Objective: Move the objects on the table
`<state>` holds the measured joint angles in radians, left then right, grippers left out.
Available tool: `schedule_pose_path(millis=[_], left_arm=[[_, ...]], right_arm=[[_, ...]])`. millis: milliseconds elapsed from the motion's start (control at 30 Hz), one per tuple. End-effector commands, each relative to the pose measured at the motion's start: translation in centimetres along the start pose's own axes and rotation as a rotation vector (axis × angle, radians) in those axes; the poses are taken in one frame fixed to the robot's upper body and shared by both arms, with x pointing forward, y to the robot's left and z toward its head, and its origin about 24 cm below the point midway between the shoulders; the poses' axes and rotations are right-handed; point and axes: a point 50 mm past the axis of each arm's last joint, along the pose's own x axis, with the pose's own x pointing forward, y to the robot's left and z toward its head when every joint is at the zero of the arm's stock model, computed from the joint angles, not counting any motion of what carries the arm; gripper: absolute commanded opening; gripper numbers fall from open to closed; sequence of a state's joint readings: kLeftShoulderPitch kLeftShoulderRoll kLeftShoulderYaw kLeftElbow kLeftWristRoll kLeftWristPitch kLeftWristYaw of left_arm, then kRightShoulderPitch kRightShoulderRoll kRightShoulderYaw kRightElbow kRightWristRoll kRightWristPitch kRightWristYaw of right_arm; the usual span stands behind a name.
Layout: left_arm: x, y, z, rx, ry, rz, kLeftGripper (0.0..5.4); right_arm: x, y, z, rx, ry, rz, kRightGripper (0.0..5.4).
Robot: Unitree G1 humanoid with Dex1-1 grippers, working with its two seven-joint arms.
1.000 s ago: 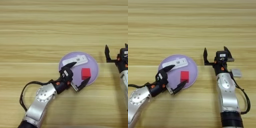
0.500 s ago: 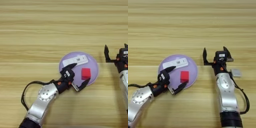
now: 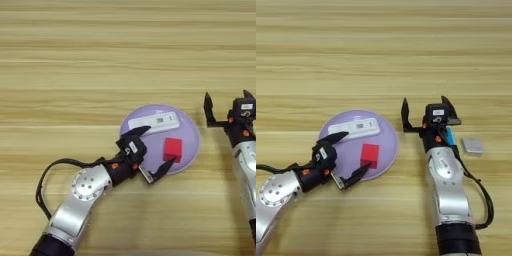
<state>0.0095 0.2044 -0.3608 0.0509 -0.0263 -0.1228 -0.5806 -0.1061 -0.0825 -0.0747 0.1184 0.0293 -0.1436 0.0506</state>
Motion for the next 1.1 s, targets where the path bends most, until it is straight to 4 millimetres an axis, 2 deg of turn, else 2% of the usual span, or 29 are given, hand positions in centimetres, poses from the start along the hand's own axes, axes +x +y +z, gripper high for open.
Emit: schedule_pose_path(millis=[33, 233, 467, 700, 1100], left_arm=[[-0.1, 0.3, 0.5, 0.048, 0.018, -0.021, 5.40], [-0.5, -0.1, 2.1, 0.074, -0.014, -0.059, 5.40], [0.0, -1.2, 4.0, 0.091, -0.057, -0.133, 5.40], [0.5, -1.8, 3.9, 0.072, -0.045, -0.183, 5.40], [1.1, -0.6, 2.4, 0.059, 0.000, -0.149, 5.40]], right_arm=[[0.4, 0.4, 0.3, 0.007, -0.017, 0.001, 5.37], [0.5, 0.8, 0.4, 0.020, -0.017, -0.004, 5.37], [0.6, 0.9, 0.5, 0.031, -0.018, -0.016, 5.37], [0.7, 1.1, 0.6, 0.034, -0.023, -0.023, 5.37], [0.6, 1.4, 0.6, 0.033, -0.022, -0.016, 5.37]])
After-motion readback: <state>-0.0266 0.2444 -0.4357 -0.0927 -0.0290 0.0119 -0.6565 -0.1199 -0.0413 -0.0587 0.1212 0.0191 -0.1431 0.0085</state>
